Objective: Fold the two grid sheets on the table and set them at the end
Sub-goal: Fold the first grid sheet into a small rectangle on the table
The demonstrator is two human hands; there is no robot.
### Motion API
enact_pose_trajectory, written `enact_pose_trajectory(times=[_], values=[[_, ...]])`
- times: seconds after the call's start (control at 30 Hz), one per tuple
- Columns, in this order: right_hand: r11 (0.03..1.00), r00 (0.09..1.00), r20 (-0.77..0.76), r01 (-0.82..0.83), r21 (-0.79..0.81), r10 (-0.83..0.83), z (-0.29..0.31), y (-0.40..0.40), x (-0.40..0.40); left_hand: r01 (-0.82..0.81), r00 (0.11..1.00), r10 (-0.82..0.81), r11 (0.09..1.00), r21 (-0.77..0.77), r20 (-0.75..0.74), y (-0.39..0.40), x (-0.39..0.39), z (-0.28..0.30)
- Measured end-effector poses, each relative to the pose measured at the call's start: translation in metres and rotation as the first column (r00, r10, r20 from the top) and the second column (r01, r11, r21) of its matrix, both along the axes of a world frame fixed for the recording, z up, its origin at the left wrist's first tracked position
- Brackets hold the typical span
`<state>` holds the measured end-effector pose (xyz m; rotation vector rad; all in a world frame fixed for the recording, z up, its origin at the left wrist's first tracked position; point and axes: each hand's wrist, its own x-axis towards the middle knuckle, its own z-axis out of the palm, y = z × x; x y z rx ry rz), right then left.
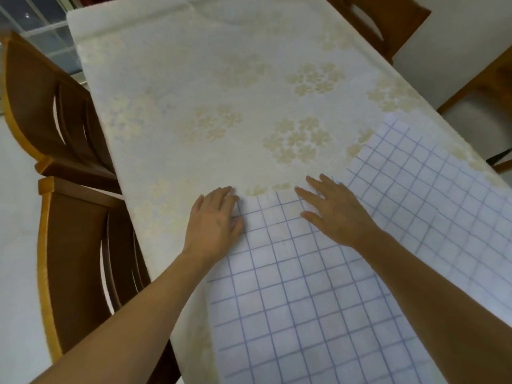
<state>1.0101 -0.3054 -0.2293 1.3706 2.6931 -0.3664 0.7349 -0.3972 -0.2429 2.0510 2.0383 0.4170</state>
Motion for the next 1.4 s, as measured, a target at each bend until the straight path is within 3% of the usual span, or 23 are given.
enact_pose_trajectory(times=[0.17,0.43,0.63,0.8,1.0,1.13,1.27,1.4], values=[[0.999,0.998,0.038,-0.054,0.000,0.054,-0.018,0.020,-0.018,0.041,0.997,-0.043,0.998,-0.036,-0.059,0.008,-0.005,-0.018],[0.999,0.998,-0.027,-0.053,-0.004,0.053,-0.034,0.028,-0.027,0.040,0.999,-0.040,0.998,-0.042,0.002,0.017,-0.003,-0.027],[0.998,0.997,0.039,-0.058,-0.029,0.059,-0.034,0.040,-0.037,0.061,0.997,-0.062,0.998,-0.024,-0.047,0.019,-0.001,-0.031],[0.973,0.980,-0.056,-0.182,0.141,0.192,-0.030,0.036,-0.032,0.106,0.994,-0.105,0.994,-0.006,0.010,0.018,-0.005,-0.028],[0.916,0.951,-0.130,-0.226,0.332,0.281,-0.008,0.019,-0.017,0.129,0.988,-0.115,0.982,-0.140,0.100,0.023,-0.006,-0.012],[0.945,0.962,-0.109,-0.218,0.244,0.250,0.016,0.007,-0.013,0.187,0.982,-0.186,0.982,-0.033,0.040,0.022,-0.005,0.007],[0.991,0.989,-0.067,-0.134,-0.014,0.133,0.042,0.007,-0.017,0.375,0.924,-0.352,0.910,0.176,-0.146,0.021,-0.011,0.035],[0.988,0.993,-0.018,-0.120,-0.097,0.118,0.072,0.017,-0.033,0.498,0.860,-0.452,0.843,0.204,-0.236,0.029,-0.026,0.062]])
